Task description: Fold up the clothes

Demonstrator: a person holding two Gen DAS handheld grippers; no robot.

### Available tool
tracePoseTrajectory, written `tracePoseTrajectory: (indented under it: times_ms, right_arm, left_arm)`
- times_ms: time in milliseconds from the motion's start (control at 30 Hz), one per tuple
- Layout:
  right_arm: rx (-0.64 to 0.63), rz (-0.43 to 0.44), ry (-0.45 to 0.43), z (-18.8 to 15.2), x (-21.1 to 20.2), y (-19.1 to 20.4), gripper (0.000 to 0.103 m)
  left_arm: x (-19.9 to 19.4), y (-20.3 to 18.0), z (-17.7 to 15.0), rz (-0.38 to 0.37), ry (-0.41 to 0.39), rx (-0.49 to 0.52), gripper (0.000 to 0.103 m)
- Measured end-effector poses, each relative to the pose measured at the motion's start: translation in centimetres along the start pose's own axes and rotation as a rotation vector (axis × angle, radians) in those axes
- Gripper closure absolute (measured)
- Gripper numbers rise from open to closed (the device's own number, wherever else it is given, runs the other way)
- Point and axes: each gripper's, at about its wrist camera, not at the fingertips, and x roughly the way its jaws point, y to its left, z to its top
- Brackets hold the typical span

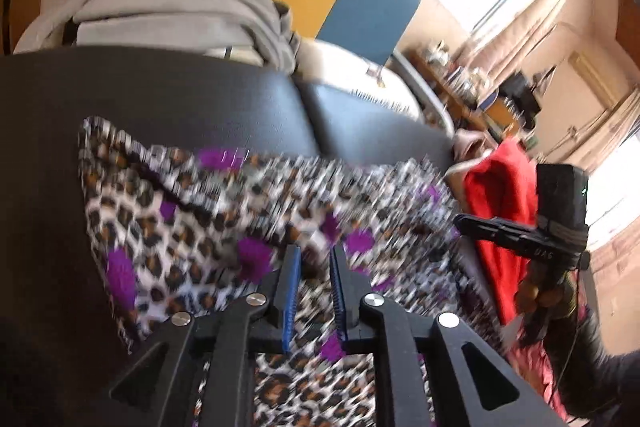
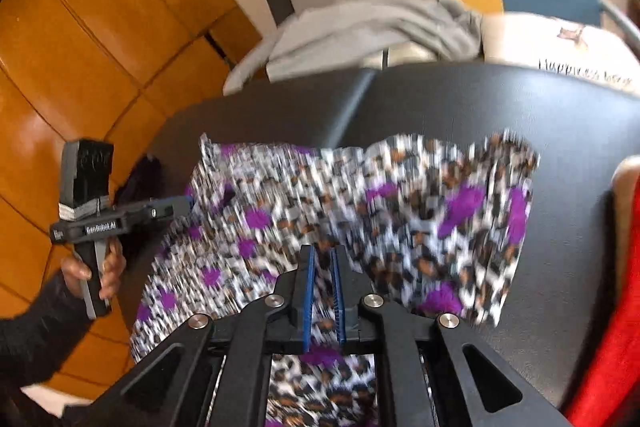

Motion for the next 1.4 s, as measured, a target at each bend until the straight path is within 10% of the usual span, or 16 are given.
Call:
tracePoseTrajectory:
  times_ms: [267,500,900,1400]
  right_arm:
    - [-0.033,-0.158,0.054,0.5,6.5,1.2,0.076]
    - [-0.038,-0.200,-0.085,0.0,10.9,-1.8,0.080]
    - [-0.028,-0.201,-0.039,4.8,16.7,-5.7,0.077]
    - [0.117,-0.166,-0.013,-10.8,2.7,-2.4,0.053]
  left_arm:
    - [6.3,-1.6,-0.9,0.205,0.023,0.062,0.086]
    - [8.5,-1.1,0.4,0.257,-0.071,0.132,0.086]
    - [8.9,-1.1,5.3,0.324,-0.051,0.174,0.085]
    - [-4.7,-1.6,-10.8,0.246,-0.101,-0.038,0.082]
